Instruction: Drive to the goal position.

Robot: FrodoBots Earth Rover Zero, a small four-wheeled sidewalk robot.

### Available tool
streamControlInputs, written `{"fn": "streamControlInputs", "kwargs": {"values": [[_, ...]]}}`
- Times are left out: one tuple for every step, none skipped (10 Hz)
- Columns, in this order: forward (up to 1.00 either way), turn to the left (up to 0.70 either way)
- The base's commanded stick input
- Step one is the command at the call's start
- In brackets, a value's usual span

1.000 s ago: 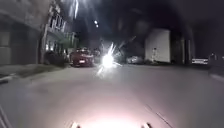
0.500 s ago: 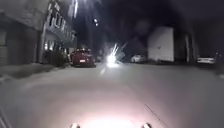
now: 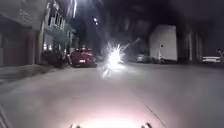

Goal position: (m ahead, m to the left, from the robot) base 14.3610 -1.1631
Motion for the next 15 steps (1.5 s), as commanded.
{"fn": "streamControlInputs", "kwargs": {"values": [[0.85,0.00],[0.85,0.00],[0.85,0.00],[0.85,0.00],[0.85,0.00],[0.85,0.00],[0.85,0.00],[0.85,0.00],[0.85,0.00],[0.85,0.00],[0.85,0.00],[0.85,0.00],[0.85,0.00],[0.85,0.00],[0.85,0.00]]}}
